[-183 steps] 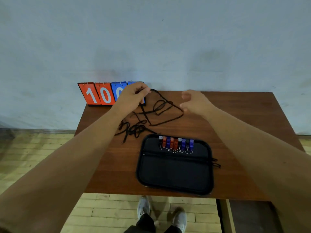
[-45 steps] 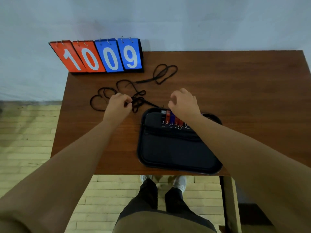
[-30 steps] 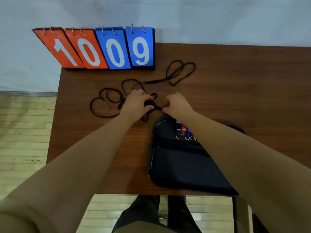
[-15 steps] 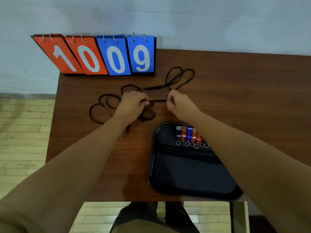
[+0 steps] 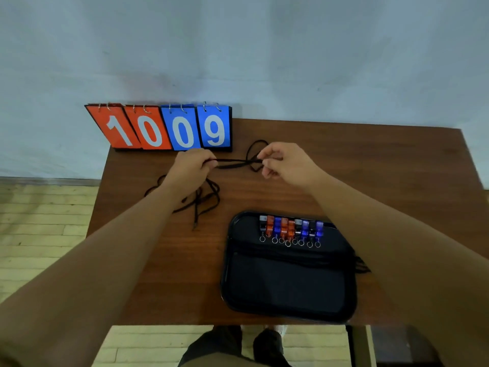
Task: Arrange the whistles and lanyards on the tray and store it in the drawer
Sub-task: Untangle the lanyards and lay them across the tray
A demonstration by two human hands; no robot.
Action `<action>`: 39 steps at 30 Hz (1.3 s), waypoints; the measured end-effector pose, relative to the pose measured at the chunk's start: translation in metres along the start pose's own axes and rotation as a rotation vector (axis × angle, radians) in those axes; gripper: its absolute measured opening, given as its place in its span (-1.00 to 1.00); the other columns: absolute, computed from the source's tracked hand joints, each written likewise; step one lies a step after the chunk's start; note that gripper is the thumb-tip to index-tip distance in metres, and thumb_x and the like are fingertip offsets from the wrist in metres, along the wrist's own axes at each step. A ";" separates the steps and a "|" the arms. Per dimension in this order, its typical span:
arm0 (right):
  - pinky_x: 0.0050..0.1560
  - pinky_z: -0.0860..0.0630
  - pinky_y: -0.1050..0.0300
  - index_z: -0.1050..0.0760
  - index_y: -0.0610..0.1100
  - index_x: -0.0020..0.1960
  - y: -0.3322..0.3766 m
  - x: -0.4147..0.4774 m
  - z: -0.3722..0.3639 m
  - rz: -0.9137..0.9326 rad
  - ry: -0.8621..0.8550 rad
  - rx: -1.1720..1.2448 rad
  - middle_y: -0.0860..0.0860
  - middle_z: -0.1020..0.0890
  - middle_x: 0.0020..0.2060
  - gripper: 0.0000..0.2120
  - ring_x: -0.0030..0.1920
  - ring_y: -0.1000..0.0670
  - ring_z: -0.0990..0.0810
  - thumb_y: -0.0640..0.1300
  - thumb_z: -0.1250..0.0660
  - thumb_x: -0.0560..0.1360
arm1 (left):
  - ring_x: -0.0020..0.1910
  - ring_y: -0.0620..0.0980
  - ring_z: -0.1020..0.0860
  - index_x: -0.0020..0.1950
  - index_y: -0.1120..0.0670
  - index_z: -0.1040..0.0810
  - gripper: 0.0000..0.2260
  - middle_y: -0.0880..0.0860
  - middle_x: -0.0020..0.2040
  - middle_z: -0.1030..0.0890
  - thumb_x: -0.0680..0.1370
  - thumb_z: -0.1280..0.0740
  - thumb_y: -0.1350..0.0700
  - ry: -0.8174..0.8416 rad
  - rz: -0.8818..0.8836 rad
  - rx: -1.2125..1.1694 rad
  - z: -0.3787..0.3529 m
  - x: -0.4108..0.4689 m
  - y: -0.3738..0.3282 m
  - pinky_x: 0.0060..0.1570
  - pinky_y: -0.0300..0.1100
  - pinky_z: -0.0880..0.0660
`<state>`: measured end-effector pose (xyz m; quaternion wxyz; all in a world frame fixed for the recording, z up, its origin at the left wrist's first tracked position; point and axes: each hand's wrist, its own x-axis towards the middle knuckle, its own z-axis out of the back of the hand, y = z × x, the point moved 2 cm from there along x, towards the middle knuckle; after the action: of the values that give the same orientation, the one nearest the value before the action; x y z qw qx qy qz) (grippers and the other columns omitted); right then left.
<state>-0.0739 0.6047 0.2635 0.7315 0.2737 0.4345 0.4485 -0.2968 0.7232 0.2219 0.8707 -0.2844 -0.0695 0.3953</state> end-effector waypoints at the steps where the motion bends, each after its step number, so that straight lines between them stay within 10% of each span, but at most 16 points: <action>1: -0.20 -0.54 0.29 -0.57 -0.11 0.20 -0.003 -0.004 0.007 -0.007 -0.043 -0.061 -0.01 -0.72 -0.20 -0.81 -0.20 0.12 -0.70 -0.23 -0.28 0.62 | -0.06 -0.08 -0.53 0.04 0.06 -0.59 -0.87 -0.08 -0.11 -0.56 0.65 -0.27 0.07 0.001 0.028 0.025 0.004 -0.002 0.000 0.07 -0.07 -0.50; 10: 0.03 -0.63 -0.07 -0.57 -0.10 0.12 -0.051 -0.045 0.065 -0.207 -0.328 -0.374 -0.07 -0.67 -0.03 -0.81 -0.06 -0.07 -0.65 -0.19 -0.20 0.61 | -0.15 -0.08 -0.55 0.01 0.00 -0.56 -0.88 -0.02 -0.16 -0.61 0.65 -0.27 0.00 -0.018 0.210 -0.082 0.035 -0.029 -0.022 -0.20 -0.19 -0.42; 23: -0.10 -0.62 0.04 -0.60 -0.17 0.09 -0.044 -0.093 0.063 -0.229 -0.281 -0.403 -0.09 -0.69 -0.01 -0.76 -0.08 -0.08 -0.66 -0.27 -0.19 0.55 | -0.44 -0.10 -0.30 0.03 0.03 -0.57 -0.82 -0.02 -0.41 -0.36 0.70 -0.18 0.10 0.132 0.133 -0.477 0.054 -0.059 -0.113 -0.37 -0.26 -0.33; 29: 0.45 -0.32 0.02 -0.45 -0.15 0.41 0.006 -0.115 0.032 0.010 0.092 0.573 -0.02 -0.60 0.29 -0.60 0.38 0.00 -0.49 0.01 -0.16 0.66 | -0.47 -0.14 -0.29 0.16 0.03 -0.64 -0.81 -0.08 -0.41 -0.41 0.68 -0.24 0.10 0.242 -0.068 -0.498 0.059 -0.069 -0.173 -0.35 -0.24 -0.31; 32: 0.40 -0.39 -0.07 -0.48 -0.27 0.33 0.016 -0.125 0.020 0.093 0.291 0.689 -0.12 -0.70 0.00 -0.60 0.21 -0.07 -0.61 -0.01 -0.14 0.68 | -0.47 -0.11 -0.26 0.22 0.04 -0.63 -0.75 -0.02 -0.37 -0.44 0.71 -0.16 0.15 0.201 -0.061 -0.573 0.060 -0.071 -0.177 -0.45 -0.31 -0.26; 39: -0.26 -0.44 0.08 -0.59 -0.29 0.09 0.007 -0.141 0.033 0.132 0.119 0.474 0.02 -0.33 -0.46 -0.78 -0.42 0.01 -0.37 -0.18 -0.22 0.67 | -0.50 -0.20 -0.39 0.00 0.10 -0.55 -0.86 0.04 -0.24 -0.69 0.65 -0.30 0.05 0.017 0.113 -0.496 0.059 -0.086 -0.154 -0.37 -0.34 -0.42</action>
<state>-0.0784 0.4815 0.3396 0.5893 0.4385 0.5509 0.3961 -0.2756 0.6057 0.3640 0.7513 -0.4961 -0.1411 0.4116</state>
